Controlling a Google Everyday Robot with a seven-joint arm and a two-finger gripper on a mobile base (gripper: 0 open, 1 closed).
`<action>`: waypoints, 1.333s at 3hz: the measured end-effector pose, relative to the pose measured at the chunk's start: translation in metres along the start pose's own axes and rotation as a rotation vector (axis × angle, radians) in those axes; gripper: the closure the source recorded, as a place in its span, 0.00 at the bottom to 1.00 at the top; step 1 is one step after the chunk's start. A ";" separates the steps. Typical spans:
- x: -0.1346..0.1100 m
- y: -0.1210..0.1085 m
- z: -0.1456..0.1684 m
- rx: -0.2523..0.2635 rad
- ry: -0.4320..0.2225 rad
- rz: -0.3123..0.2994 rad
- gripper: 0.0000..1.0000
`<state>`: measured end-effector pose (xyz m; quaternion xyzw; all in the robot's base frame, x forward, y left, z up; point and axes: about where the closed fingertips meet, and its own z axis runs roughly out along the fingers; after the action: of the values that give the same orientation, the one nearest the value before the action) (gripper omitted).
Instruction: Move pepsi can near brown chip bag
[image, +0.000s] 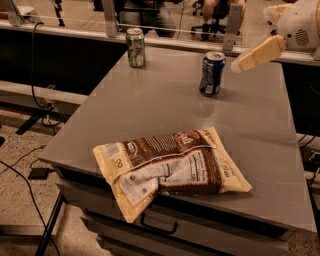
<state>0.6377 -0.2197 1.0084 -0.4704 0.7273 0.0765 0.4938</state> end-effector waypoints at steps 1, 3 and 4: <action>0.001 -0.007 0.014 0.009 -0.045 0.076 0.00; 0.013 -0.020 0.062 0.041 -0.173 0.275 0.00; 0.026 -0.016 0.081 0.047 -0.191 0.304 0.00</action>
Offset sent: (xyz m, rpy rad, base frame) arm 0.0736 0.0099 -0.0337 0.4189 0.0403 -0.1673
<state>0.7009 -0.1981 0.9527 -0.3339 0.7415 0.1773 0.5543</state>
